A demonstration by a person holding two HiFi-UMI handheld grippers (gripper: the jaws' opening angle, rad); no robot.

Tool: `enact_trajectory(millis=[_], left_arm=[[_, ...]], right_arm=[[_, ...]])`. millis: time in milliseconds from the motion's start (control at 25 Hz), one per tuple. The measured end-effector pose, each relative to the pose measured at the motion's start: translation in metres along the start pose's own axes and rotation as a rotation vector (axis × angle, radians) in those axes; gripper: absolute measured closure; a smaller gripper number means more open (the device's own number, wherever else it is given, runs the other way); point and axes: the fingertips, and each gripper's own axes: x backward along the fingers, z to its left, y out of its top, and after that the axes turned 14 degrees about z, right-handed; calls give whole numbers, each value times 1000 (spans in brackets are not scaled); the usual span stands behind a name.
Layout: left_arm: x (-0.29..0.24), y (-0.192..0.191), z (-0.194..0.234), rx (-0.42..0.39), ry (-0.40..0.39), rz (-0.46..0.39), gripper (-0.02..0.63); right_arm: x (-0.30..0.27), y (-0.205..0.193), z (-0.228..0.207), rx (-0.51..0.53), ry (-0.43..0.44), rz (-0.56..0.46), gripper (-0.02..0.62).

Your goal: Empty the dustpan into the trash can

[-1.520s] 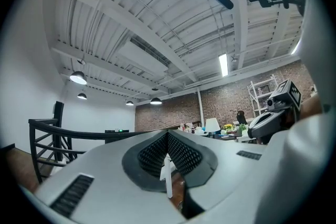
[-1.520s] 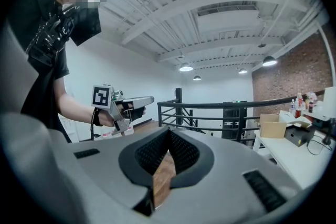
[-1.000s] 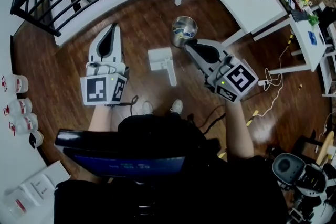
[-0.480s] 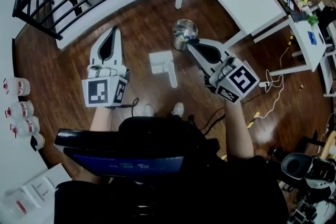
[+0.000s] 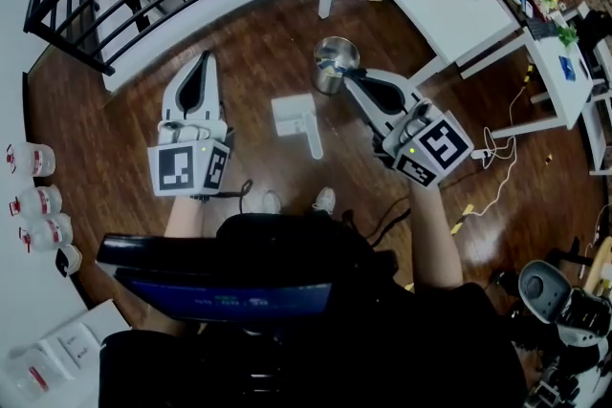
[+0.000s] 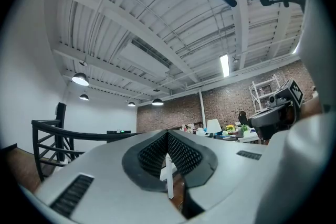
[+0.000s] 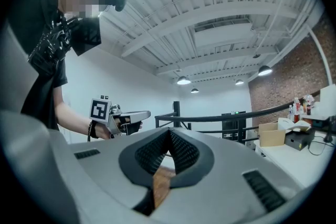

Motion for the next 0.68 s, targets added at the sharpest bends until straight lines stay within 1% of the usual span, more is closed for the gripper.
enact_trajectory(millis=[680], left_arm=[[2, 1, 2, 11, 13, -3, 603]], right_arm=[[0, -3, 2, 21, 4, 22, 598]])
